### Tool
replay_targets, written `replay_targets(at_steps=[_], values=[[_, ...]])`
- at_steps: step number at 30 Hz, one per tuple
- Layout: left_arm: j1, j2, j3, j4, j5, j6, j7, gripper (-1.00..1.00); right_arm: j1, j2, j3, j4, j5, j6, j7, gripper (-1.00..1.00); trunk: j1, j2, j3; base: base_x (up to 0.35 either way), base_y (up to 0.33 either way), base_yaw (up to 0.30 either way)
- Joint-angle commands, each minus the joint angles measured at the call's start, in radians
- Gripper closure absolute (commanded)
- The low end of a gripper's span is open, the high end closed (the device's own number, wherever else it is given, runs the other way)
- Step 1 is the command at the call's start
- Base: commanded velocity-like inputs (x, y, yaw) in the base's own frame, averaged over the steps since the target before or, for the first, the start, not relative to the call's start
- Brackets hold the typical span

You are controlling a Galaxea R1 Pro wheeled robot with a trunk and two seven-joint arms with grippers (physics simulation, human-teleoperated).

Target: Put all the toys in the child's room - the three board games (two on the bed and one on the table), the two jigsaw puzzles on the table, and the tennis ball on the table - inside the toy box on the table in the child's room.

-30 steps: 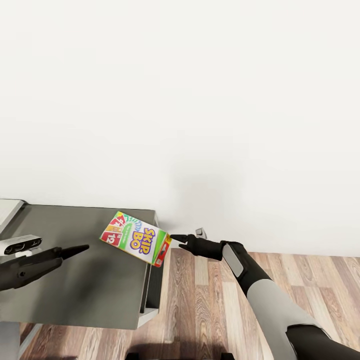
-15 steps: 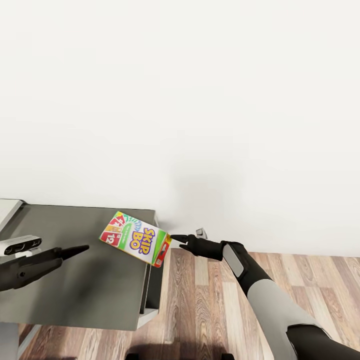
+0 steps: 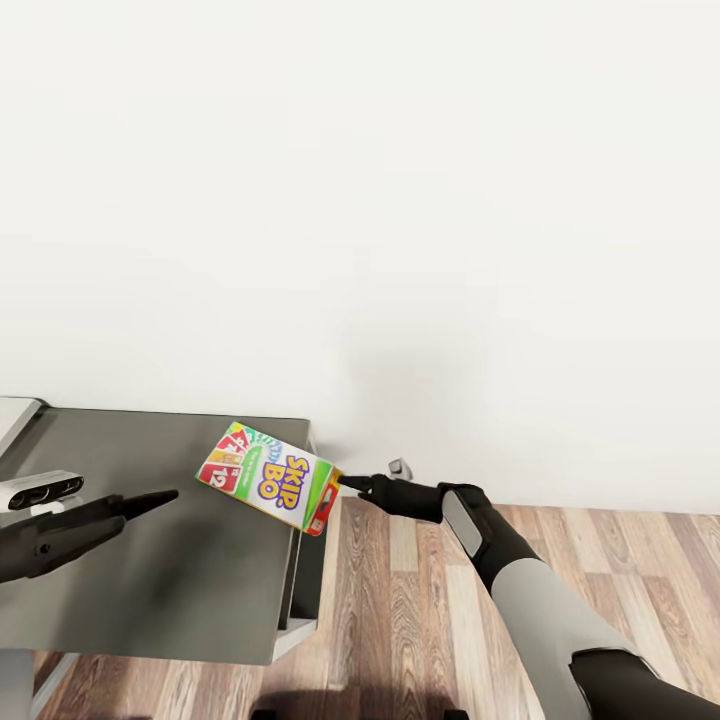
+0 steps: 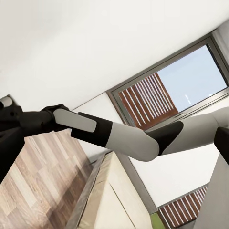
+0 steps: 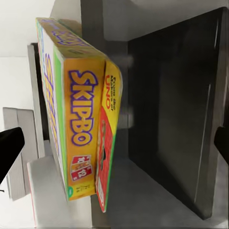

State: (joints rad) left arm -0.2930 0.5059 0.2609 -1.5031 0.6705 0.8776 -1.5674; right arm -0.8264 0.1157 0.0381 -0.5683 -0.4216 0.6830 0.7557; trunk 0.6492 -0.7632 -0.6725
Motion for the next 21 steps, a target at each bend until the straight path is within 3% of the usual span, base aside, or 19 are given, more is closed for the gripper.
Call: replay_targets(at_steps=[1, 8, 21], values=[[0.0, 0.0, 0.0, 0.0, 0.0, 0.011, -0.003, -1.0, 0.0, 0.0, 0.001, -0.001, -0.002, 0.006, -0.002, -1.0, 0.0, -0.001, -0.001, 0.0, 0.0, 0.0], [0.0, 0.0, 0.0, 0.0, 0.0, 0.011, -0.003, -1.0, 0.0, 0.001, 0.0, 0.0, 0.012, 0.006, -0.002, -1.0, 0.0, -0.001, -0.001, 0.0, 0.002, 0.0], [0.0, 0.0, 0.0, 0.0, 0.0, 0.011, -0.003, -1.0, 0.0, 0.001, 0.0, -0.001, 0.013, 0.006, -0.003, -1.0, 0.0, -0.001, -0.001, 0.0, 0.095, 0.0]])
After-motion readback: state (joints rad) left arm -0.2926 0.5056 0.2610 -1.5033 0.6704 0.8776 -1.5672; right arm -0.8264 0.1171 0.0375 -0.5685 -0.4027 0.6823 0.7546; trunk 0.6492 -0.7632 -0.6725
